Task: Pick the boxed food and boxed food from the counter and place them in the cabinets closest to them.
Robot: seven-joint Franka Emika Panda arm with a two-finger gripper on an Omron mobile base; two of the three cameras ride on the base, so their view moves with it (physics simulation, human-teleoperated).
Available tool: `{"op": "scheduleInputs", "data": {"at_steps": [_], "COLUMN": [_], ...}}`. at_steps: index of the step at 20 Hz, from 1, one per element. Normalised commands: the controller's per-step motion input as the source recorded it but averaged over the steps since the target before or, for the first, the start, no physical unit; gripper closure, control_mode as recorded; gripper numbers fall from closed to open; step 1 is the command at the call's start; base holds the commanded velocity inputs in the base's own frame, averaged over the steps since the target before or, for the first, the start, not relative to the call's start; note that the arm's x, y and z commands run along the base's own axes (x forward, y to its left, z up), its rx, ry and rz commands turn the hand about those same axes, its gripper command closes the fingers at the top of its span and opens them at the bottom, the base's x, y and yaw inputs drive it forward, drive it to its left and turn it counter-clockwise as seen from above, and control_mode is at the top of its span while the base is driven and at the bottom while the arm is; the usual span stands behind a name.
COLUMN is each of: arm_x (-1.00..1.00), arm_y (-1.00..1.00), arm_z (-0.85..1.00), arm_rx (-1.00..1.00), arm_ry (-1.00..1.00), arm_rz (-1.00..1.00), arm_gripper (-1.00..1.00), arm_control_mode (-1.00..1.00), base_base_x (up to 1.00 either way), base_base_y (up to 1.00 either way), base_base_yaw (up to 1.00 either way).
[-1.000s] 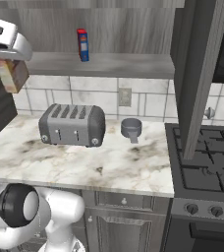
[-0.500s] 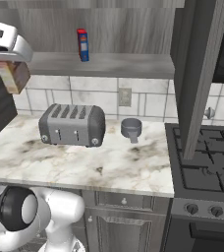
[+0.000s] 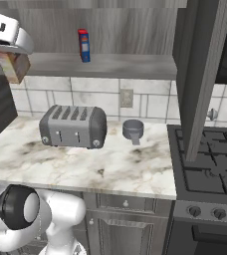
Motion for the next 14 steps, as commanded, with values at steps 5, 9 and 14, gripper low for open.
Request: {"op": "scheduleInputs", "data": {"at_steps": [5,9,14], "arm_x": [0.22,0.30,0.37], "arm_y": [0.11,0.07,0.02], "arm_z": [0.00,0.00,0.00], "arm_rx": [0.00,0.00,0.00], "arm_ry": [0.01,0.01,0.00], "arm_rz": [0.00,0.00,0.00], "arm_gripper": [1.00,1.00,1.00], "arm_control_mode": [-1.00,-1.00,-1.00], "base_base_x": [0.00,0.00,0.00], "base_base_y": [0.00,0.00,0.00], "base_base_yaw": [0.00,0.00,0.00]}}
